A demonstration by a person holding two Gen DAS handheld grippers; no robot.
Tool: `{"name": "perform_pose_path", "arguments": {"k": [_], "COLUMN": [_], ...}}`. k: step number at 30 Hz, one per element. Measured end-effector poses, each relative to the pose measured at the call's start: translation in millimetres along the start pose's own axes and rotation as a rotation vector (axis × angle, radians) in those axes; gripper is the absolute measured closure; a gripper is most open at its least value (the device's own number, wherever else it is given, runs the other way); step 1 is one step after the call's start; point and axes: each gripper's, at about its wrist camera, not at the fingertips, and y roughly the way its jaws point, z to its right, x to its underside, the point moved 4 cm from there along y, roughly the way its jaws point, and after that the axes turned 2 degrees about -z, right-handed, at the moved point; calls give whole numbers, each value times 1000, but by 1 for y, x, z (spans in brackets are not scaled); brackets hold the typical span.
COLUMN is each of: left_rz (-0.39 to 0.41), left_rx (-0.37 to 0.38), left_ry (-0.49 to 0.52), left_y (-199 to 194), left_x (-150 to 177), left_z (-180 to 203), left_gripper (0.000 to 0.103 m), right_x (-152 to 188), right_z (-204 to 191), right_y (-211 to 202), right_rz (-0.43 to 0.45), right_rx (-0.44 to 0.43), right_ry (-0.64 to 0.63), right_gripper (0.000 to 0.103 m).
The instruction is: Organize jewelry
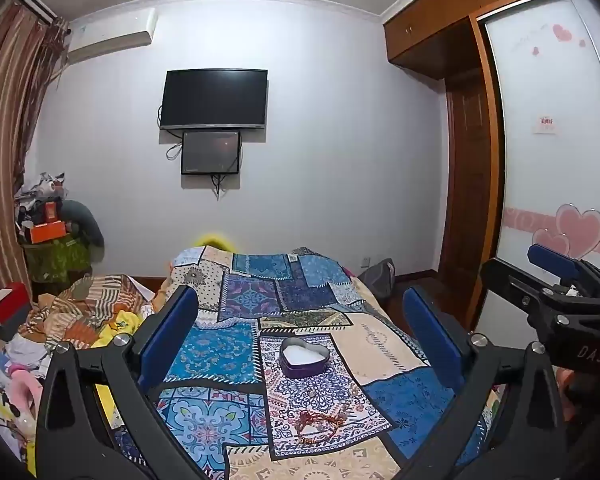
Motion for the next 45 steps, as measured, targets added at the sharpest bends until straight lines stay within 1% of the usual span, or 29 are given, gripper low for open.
{"name": "perform_pose_path", "arguments": {"k": [2, 3, 4, 5, 10, 20, 24, 30, 45], "left_rz": [1, -3, -36, -50, -48, -37, -36, -46, -54], "left_rx": [-4, 9, 18, 21, 5, 3, -5, -17, -11], "left_ry": [1, 1, -7, -14, -10, -15, -17, -27, -35], "left_y": [-3, -5, 5, 9, 21, 15, 15, 15, 14], "left_x": [0, 3, 5, 5, 13, 14, 15, 16, 9], "left_z": [0, 1, -1, -2, 0, -3, -5, -10, -13], "left_gripper": [0, 0, 0, 0, 0, 0, 0, 0, 0], "right_x": [0, 0, 0, 0, 0, 4, 8, 6, 8], "right_z": [0, 0, 0, 0, 0, -2, -3, -5, -4], "right_y": [0, 1, 1, 1, -1, -1, 3, 3, 7], "right_rz": [-4, -4, -5, -5, -2, -2, -14, -23, -34], "right_rx": [1, 2, 1, 1, -1, -2, -3, -6, -13], "right_ry": [-1, -1, -1, -1, -7, -7, -8, -13, -15], "right_gripper": [0, 0, 0, 0, 0, 0, 0, 0, 0]}}
